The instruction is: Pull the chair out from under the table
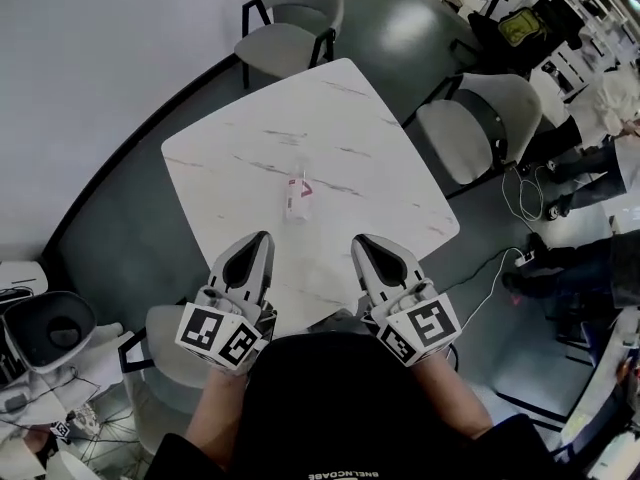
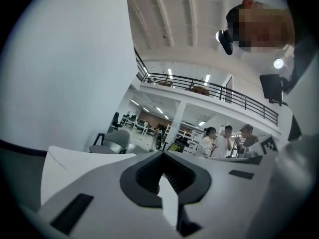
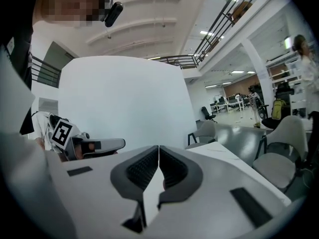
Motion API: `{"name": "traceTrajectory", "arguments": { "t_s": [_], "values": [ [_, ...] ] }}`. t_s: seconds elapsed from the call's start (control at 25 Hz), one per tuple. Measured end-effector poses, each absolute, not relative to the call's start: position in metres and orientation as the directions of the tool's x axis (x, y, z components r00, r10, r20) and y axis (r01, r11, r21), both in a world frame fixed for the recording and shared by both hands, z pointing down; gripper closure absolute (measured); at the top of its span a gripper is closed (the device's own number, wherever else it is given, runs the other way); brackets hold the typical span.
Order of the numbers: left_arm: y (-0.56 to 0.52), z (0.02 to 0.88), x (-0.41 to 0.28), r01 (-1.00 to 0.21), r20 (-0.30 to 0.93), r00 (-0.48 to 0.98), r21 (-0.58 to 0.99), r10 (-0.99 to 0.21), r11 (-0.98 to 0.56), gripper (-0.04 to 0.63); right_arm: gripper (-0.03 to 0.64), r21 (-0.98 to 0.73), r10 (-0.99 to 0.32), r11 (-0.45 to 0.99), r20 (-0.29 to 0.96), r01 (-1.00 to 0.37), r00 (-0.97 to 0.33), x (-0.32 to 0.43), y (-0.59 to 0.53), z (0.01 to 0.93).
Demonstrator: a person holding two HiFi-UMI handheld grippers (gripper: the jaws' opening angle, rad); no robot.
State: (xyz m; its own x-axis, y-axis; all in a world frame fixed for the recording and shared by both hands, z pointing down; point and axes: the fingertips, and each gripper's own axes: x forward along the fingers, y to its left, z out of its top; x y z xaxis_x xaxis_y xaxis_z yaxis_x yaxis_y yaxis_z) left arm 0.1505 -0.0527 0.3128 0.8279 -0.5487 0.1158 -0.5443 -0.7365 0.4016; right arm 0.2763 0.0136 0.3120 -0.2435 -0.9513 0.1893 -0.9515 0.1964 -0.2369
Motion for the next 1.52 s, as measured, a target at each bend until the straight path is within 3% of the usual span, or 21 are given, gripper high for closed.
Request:
{"name": "traceTrajectory", "arguments": {
  "t_s": [0.52,1.2,1.52],
  "values": [
    [-0.046,0.299,0.204,-0.485,0.109,0.869,0.38,-0.482,-0.788,0.591,0.603,-0.217,-0.967,0.157,0.162,-0.963,-0.194,0.319,0.017,0.307],
    [-0.037,0.306,0.206,-0.497,0.148,0.866,0.362,-0.478,-0.789,0.591,0.604,-0.192,-0.966,0.178,0.153,-0.965,-0.209,0.311,0.022,0.304],
    [-0.03,0.299,0.2,-0.471,0.102,0.877,0.374,-0.47,-0.799,0.591,0.604,-0.187,-0.966,0.182,0.149,-0.965,-0.211,0.306,0.026,0.301]
  ]
}}
